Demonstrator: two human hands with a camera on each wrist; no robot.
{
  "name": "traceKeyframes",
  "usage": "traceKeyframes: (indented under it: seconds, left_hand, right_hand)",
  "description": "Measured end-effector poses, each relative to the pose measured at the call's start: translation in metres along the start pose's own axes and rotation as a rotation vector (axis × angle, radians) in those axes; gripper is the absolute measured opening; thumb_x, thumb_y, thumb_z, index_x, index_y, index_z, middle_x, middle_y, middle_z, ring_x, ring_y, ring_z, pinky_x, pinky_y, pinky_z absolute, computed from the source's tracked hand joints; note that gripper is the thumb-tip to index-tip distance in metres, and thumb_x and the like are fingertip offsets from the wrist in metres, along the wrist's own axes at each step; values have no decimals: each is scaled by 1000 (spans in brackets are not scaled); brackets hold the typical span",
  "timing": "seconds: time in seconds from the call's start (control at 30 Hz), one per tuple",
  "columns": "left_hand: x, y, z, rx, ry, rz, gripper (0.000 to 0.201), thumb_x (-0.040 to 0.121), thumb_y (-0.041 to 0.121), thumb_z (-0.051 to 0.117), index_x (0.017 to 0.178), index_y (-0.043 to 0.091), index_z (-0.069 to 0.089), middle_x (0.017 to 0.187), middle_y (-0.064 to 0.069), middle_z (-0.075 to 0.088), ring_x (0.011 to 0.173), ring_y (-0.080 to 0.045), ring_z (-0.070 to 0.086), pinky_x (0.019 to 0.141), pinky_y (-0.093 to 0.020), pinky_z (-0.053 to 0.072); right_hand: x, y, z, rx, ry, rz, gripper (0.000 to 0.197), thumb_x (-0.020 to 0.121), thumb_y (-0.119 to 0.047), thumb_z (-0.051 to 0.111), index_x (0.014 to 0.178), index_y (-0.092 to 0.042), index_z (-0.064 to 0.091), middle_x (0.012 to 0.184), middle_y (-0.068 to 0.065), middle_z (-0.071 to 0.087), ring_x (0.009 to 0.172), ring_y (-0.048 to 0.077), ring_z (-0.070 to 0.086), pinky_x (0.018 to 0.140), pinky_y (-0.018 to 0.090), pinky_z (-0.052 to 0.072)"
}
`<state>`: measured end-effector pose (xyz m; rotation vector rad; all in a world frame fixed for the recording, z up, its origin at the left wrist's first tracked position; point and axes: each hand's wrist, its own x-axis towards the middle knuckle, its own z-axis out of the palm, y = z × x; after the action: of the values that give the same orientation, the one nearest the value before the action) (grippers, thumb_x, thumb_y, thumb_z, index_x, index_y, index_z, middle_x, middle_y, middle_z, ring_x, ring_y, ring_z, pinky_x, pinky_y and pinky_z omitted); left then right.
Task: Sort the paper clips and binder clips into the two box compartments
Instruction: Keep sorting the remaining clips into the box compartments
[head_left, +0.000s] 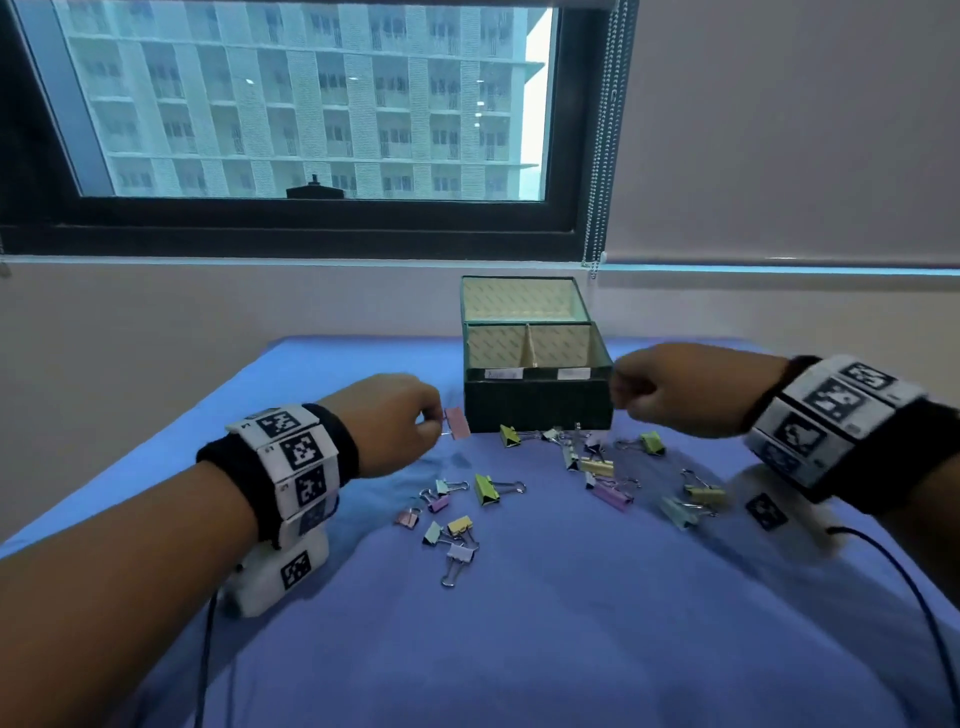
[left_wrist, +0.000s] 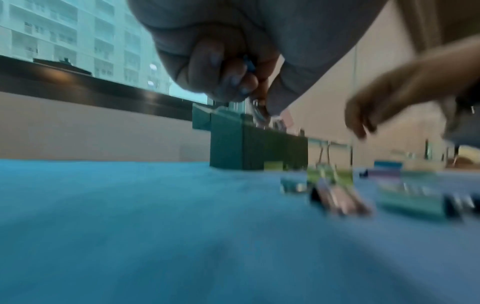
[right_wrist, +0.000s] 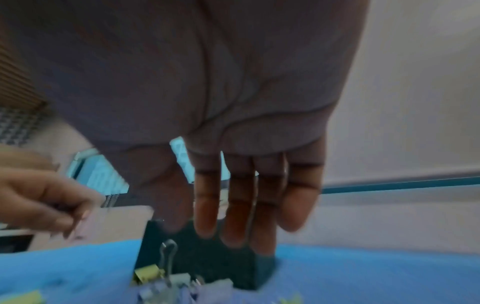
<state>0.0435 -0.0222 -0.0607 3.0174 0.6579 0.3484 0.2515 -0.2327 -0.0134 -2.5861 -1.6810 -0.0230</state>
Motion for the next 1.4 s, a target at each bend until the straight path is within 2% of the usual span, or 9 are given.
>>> traceKeyframes:
  seconds: [0.23,0.4,0.53,0.63,0.77,0.93,1.1,1.23,1.4]
  left_hand:
    - [57,20,-30,-30,213,-34,21,93,34,56,96,19,70,76,9,53,77,-17,49,67,-27,33]
    - [109,48,-33,-108,210,-81,16,93,31,58,98,22,69,103,1,66,86,-16,57,75,-28,42]
    - [120,52,-24,-94,106,-57,39,92,35,60,129,22,58,130,0,61,117,-19,58,99,-33,43]
    - [99,50,-30,-32,116,10,33,93,32,58,125,26,62,125,2,63,115,-19,59,99,-34,45]
    - [39,44,-37,105,-161,58,15,85,39,67,99,34,68,92,18,65,90,-9,63,75,-22,46]
    - [-22,26,-27,126,-533,-100,52,57,64,80,99,37,65,89,19,71,84,-5,65,82,-27,53]
    - [-36,18,-13,49,-392,-92,23,68,44,80,81,28,70,78,15,70,72,-4,63,65,-19,49]
    - [-25,10,-7,52,-136,-103,17,73,35,71,67,24,60,81,10,66,78,-13,62,74,-29,54]
    - [-24,14,-4,-71,-53,-31,15,84,16,55,77,29,51,81,12,61,76,-12,57,68,-24,46]
  right_hand:
    - [-46,53,30,-47,-358,181,42,75,-37,75,113,-36,55,110,-10,61,93,14,62,84,32,53]
    - [-44,53,35,34,-280,128,45,76,-30,70,115,-44,51,114,-15,54,92,12,62,81,30,53]
    - [-38,50,40,93,-243,77,46,75,-28,68,116,-45,56,121,-9,49,109,18,55,95,42,48]
    - [-37,49,41,192,-201,45,35,78,-38,72,111,-40,63,118,-9,52,111,15,54,99,40,45]
    - [-39,47,44,263,-209,11,38,69,-53,79,102,-37,68,109,-12,60,104,10,57,94,31,47]
    - [-36,48,49,209,-200,-23,26,67,-43,83,88,-33,70,95,-4,67,88,14,65,83,34,54]
    - [-36,46,46,104,-80,-45,22,75,-46,74,92,-33,68,104,-9,60,97,13,59,88,33,49]
    - [-38,1,38,-76,70,-252,16,84,-42,61,96,-33,66,102,-12,59,95,12,56,80,27,46]
    - [-31,-91,43,-70,-84,-463,26,91,-30,53,115,-32,63,113,-8,61,98,17,59,85,31,48]
